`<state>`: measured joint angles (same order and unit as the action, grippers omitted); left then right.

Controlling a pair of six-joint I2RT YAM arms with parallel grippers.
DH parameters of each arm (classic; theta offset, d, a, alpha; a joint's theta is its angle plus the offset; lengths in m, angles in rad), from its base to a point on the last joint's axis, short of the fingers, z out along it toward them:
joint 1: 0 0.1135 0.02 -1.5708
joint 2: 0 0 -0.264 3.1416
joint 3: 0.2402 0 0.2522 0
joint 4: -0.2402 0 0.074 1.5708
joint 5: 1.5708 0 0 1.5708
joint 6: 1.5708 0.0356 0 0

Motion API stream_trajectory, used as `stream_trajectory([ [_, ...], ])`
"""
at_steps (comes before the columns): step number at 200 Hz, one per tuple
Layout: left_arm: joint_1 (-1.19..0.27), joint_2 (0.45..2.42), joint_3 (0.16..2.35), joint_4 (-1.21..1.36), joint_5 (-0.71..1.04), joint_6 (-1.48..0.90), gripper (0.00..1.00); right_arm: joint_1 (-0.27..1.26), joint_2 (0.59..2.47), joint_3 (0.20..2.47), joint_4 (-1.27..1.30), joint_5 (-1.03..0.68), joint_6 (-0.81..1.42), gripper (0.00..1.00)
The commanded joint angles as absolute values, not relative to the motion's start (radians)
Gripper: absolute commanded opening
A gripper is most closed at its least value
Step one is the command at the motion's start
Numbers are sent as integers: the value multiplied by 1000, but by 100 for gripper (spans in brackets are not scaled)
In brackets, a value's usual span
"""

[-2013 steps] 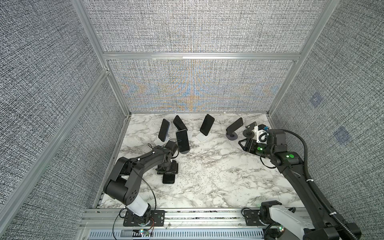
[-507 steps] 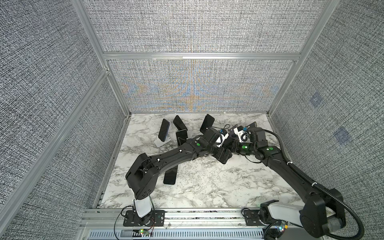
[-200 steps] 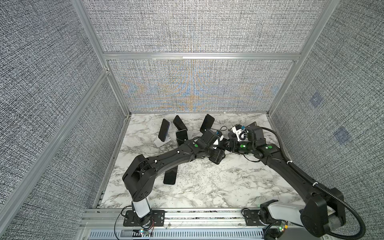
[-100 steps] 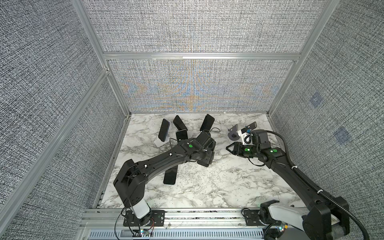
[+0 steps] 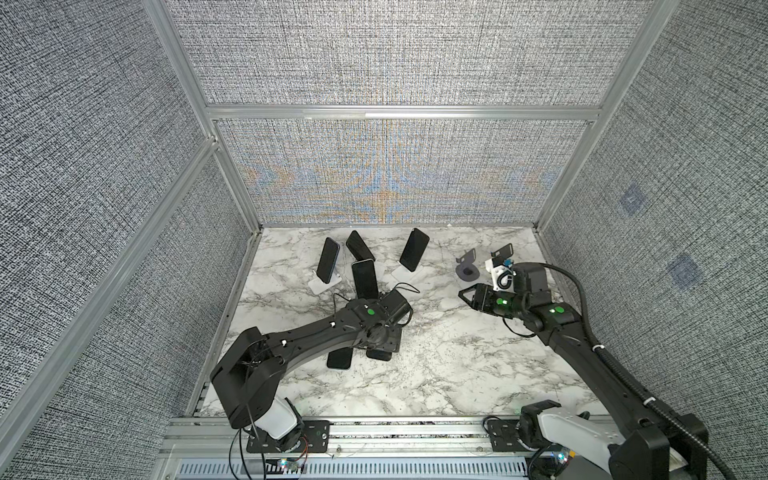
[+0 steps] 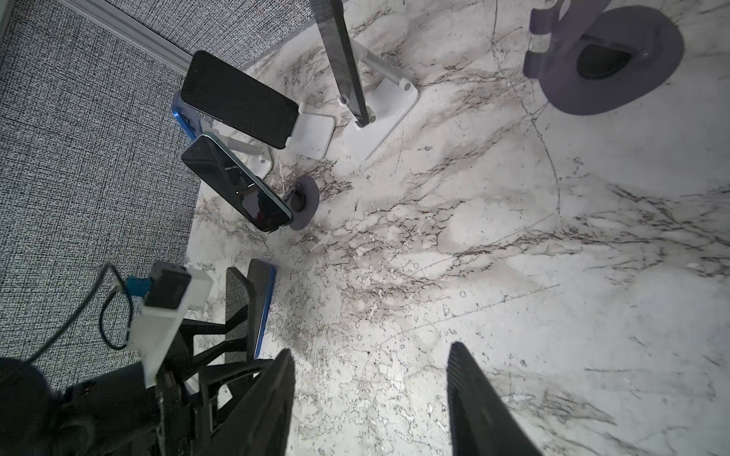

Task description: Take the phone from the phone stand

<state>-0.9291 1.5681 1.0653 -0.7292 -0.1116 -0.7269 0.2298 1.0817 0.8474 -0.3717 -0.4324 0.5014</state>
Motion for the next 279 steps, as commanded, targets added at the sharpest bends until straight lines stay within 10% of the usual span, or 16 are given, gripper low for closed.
stream_trajectory([
  [1, -918, 1591, 1047, -695, -135, -721, 1, 231, 1064, 830, -359, -446, 534, 51],
  [91, -868, 1626, 925, -548, -83, -711, 6, 259, 1018, 833, -411, -383, 557, 51],
  [185, -865, 1654, 880, -528, -119, -783, 53, 282, 1031, 835, -403, -367, 540, 51],
  [279, -865, 1638, 872, -546, -111, -785, 76, 284, 1035, 825, -414, -360, 539, 51],
])
